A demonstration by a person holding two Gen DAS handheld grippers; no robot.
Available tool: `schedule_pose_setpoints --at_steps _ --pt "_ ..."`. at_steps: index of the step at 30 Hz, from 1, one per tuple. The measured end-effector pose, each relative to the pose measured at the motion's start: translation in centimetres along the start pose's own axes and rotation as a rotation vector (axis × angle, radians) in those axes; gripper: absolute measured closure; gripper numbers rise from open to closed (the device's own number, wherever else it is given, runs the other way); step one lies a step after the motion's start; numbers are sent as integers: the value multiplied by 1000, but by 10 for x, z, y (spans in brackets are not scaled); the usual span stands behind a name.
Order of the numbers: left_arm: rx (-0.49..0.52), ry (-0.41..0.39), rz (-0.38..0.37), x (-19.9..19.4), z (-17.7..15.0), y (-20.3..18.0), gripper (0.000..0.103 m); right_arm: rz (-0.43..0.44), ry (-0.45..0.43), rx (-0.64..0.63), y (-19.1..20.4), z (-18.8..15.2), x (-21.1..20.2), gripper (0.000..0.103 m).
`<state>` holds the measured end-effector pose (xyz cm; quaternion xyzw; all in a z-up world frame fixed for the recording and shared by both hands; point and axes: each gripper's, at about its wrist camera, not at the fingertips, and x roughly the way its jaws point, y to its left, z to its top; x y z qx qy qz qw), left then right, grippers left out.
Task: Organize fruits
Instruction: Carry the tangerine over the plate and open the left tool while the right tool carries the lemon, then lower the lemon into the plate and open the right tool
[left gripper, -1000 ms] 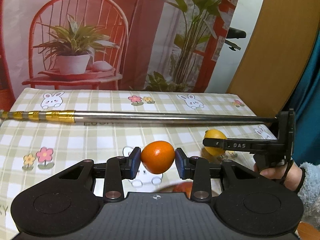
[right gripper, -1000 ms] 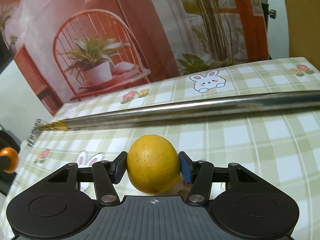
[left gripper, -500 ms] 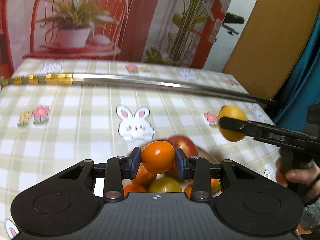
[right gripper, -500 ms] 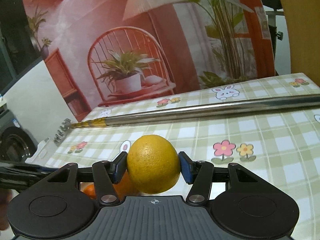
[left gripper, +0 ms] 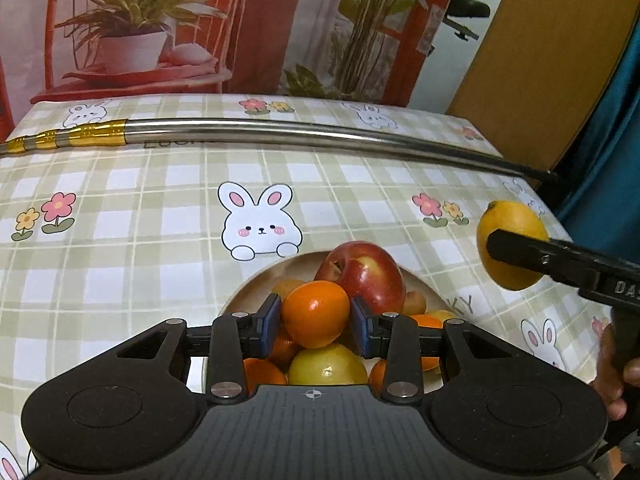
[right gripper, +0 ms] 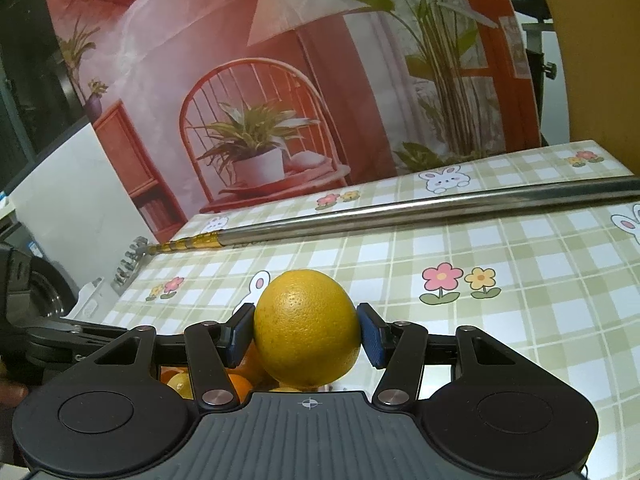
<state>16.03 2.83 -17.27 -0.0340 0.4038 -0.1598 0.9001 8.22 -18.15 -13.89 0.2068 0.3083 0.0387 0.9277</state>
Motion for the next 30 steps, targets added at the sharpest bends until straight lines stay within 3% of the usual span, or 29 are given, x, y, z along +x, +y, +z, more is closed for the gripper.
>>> schedule_pose_setpoints --at_steps 7,10,16,22,30 --pt "-29 -4 -15 -7 -2 6 58 16 21 -42 16 -2 0 52" --pt "-24 -20 -27 -15 -1 5 51 25 27 -71 27 -2 -1 52" --pt "-13 -84 11 -43 -1 1 47 44 48 -137 49 -4 -1 52" --pt "-43 -174 123 -85 -12 -2 34 58 79 -215 74 -10 4 52" --pt "-130 -206 138 -112 -29 8 31 66 117 -294 98 -15 13 52"
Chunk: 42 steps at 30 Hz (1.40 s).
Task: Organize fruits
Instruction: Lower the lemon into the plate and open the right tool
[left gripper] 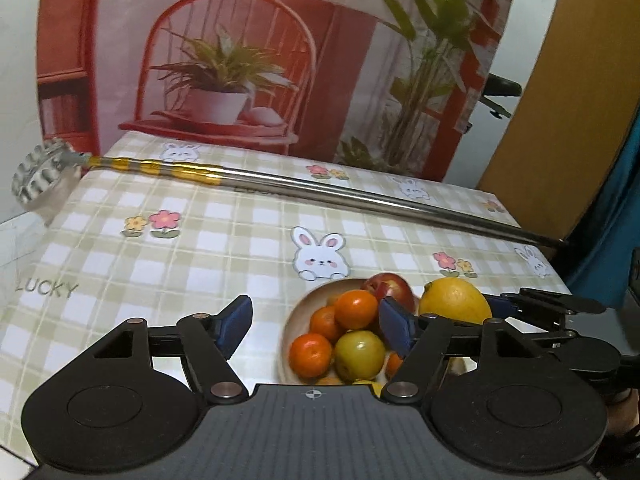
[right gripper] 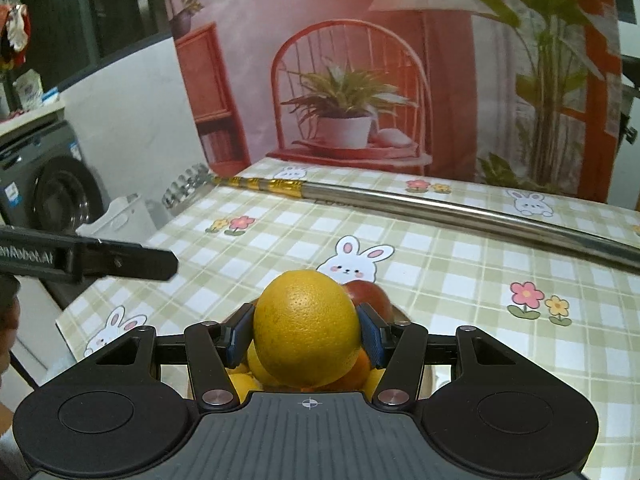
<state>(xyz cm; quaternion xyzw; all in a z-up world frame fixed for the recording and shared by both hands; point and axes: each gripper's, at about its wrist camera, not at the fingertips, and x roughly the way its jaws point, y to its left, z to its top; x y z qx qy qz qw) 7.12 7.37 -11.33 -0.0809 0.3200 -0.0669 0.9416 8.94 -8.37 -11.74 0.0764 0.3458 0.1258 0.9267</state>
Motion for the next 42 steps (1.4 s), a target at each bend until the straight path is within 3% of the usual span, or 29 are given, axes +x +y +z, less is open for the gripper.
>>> schedule_pose_setpoints --at_steps 10,32,42 --pt "-76 -8 17 -4 0 20 29 8 47 -38 8 -6 14 52" --pt "-56 13 25 -2 -2 19 29 25 61 -78 13 -9 12 50" --pt "-58 9 29 -3 -2 20 29 -44 22 -95 11 -3 -1 31"
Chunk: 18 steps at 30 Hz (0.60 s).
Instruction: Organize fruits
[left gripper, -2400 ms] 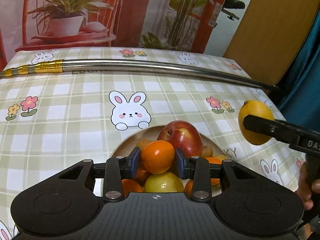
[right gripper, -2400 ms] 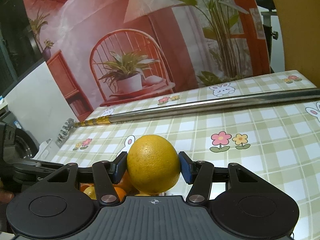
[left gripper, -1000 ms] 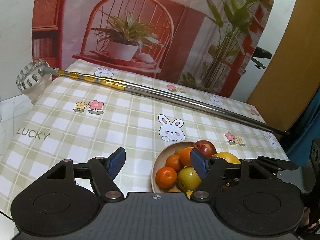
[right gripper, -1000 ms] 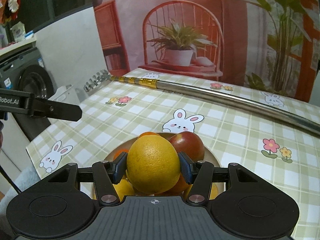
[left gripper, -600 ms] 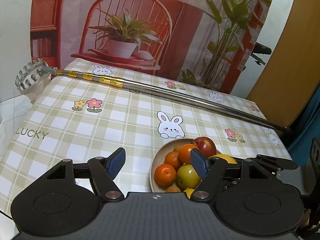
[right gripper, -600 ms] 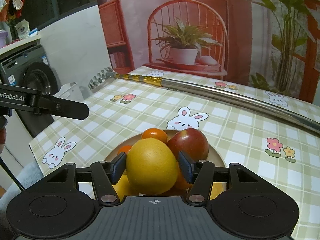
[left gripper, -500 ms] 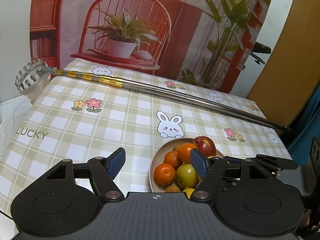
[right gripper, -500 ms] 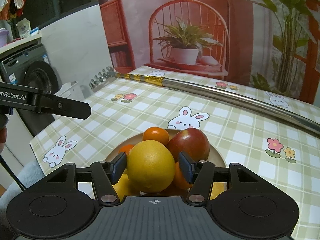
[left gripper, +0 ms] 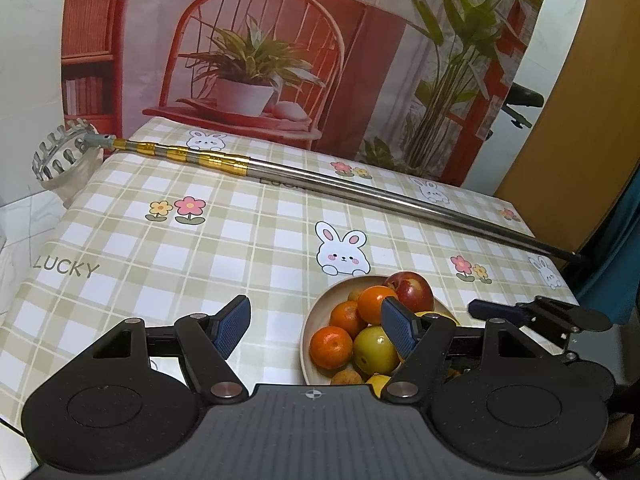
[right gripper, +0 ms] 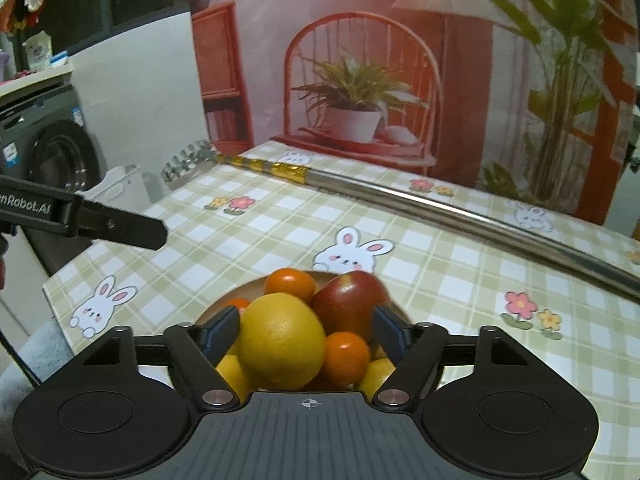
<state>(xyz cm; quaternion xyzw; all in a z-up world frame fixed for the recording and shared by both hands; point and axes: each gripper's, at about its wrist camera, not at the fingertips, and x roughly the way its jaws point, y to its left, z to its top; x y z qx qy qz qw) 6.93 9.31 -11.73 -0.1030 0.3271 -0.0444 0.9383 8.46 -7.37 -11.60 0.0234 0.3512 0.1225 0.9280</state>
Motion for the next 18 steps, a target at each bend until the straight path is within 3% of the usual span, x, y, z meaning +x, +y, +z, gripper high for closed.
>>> schedule_pose_setpoints --at_steps 4,6,8,10,15,18 --pt "5 -7 4 -2 2 -2 27 -27 -31 29 -8 4 -9 17" --pt "8 -15 6 -4 3 -3 25 -41 -44 42 -12 6 -13 16" --pt "13 -23 8 -7 4 -6 25 -55 -54 60 -16 7 -18 6" --pt "23 -30 9 -10 7 -10 23 -67 -72 75 -20 9 -25 6" --pt "73 -77 16 -23 13 -25 7 -101 -122 109 -31 13 -45 1" --pt "102 -98 22 -29 18 -36 4 -121 -153 139 -39 17 -60 0"
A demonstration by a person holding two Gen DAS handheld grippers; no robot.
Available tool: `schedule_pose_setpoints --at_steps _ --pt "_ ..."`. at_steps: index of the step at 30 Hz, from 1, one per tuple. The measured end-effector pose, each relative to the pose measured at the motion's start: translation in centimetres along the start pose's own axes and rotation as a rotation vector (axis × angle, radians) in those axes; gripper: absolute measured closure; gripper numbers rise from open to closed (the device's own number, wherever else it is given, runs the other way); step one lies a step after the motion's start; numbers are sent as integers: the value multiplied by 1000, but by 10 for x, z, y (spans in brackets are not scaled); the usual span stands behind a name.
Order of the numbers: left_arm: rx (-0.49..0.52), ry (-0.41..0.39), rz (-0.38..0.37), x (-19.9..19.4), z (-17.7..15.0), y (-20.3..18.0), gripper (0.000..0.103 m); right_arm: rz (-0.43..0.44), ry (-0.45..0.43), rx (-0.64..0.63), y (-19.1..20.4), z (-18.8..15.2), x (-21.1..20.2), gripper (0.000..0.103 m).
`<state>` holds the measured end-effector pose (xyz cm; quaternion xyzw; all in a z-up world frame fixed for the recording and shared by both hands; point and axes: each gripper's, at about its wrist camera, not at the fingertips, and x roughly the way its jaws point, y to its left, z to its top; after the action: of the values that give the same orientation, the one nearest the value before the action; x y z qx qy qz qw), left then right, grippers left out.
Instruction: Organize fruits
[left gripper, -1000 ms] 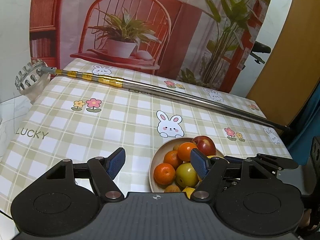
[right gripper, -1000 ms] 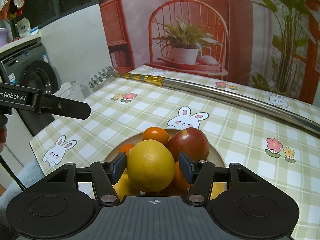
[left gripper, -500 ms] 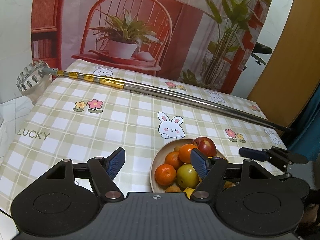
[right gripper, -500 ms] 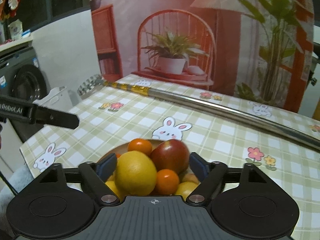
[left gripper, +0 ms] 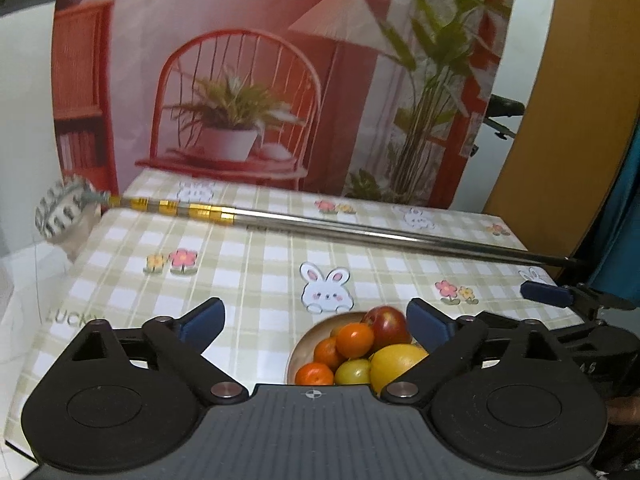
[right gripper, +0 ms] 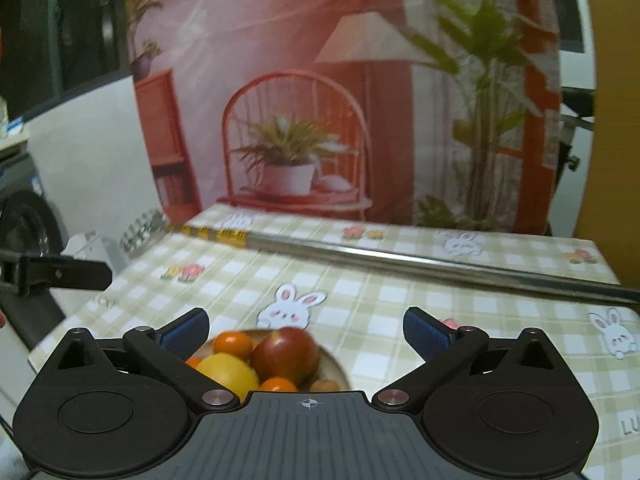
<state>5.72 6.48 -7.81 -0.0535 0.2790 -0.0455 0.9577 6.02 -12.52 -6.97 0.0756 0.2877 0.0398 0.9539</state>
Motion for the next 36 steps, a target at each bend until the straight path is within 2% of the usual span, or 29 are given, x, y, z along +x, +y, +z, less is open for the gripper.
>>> schedule_pose_setpoints --at_steps 7,17,26,36 --pt "42 -53 -10 -19 20 -22 4 -67 -95 39 -19 24 -39 0" --pt "100 -193 -18 -64 54 -53 3 -122 -238 51 -35 62 -97 0" --pt "141 -302 -19 -101 65 -76 0 -137 -296 28 -28 76 -128 0" --pt "149 -326 -12 -110 63 -83 0 -143 -319 23 -24 80 -139 0"
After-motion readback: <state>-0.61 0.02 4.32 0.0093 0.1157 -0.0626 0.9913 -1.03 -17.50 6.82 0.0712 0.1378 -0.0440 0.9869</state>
